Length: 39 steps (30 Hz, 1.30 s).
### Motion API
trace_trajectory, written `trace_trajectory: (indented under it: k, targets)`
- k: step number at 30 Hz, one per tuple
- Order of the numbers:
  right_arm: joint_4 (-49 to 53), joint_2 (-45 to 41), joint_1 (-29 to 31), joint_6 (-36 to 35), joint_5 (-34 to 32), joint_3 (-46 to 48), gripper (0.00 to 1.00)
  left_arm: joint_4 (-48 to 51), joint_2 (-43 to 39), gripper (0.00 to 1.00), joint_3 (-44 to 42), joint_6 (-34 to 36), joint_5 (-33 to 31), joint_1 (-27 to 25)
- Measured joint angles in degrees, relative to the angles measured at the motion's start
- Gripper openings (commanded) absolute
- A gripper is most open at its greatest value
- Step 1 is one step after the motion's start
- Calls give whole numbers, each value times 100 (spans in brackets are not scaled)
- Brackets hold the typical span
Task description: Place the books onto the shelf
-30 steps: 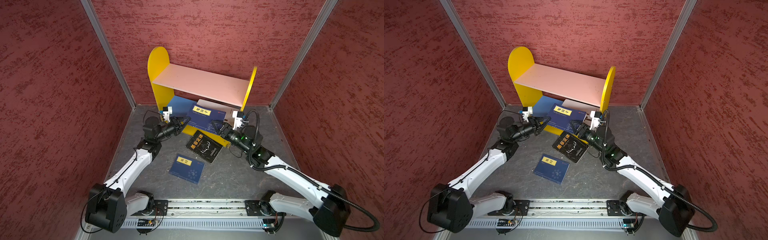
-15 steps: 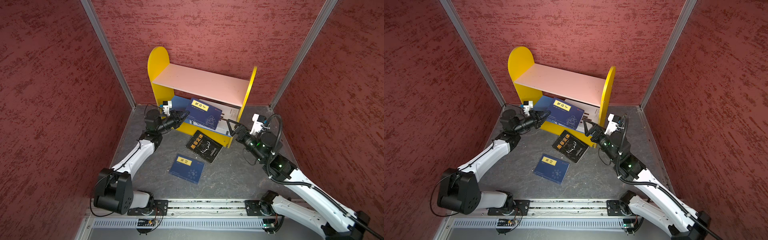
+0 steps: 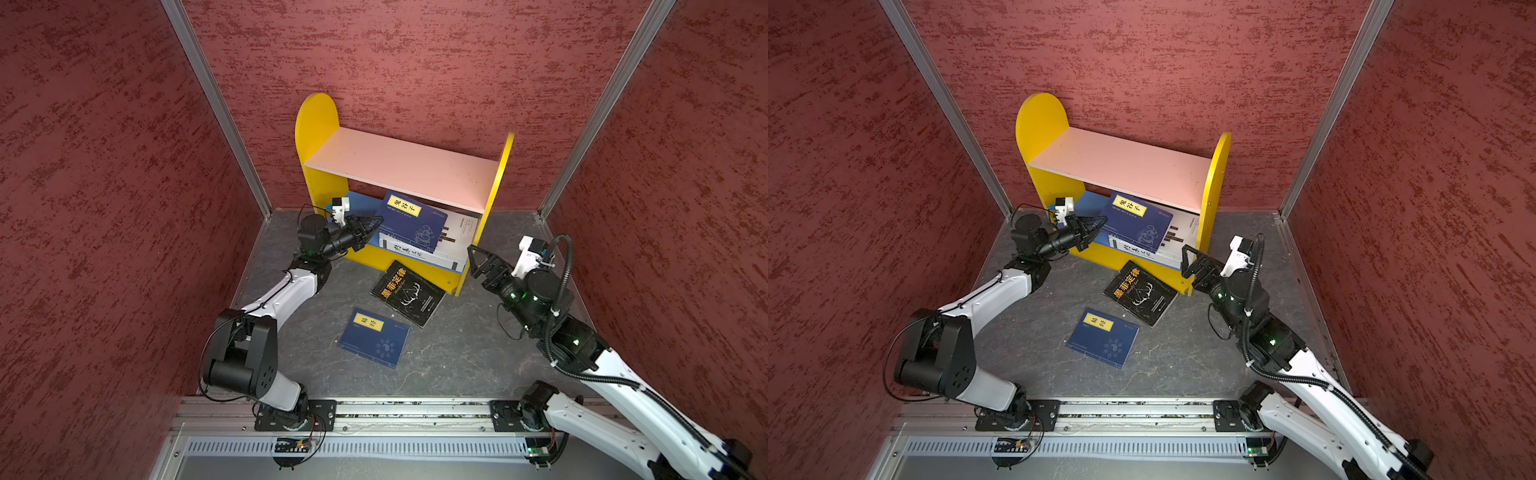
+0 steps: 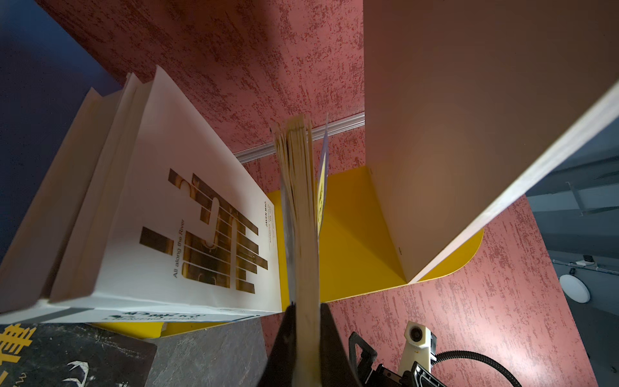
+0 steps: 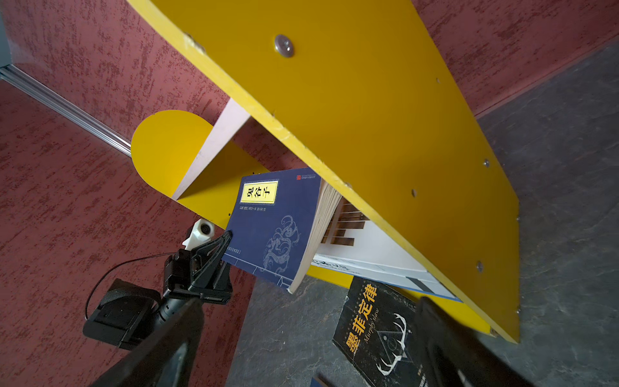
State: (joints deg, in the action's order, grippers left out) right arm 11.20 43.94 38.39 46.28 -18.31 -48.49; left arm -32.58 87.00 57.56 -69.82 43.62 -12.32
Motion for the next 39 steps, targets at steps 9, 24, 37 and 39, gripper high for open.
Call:
trace_trajectory:
  k: [9,24,37,39]
  targets:
    - [326,-94,0,-219,-319,0,99,11,24,0,299,46,-44,-33]
    - [310,-199,-9,-214,-1043,297,99,212,1043,0,1167,396,-229,-625]
    - [-61,651,-94,-289,-997,280,99,472,1469,0,1425,588,-573,-1003]
    - [-87,881,-142,-297,-981,199,99,516,1469,0,1425,632,-643,-1054]
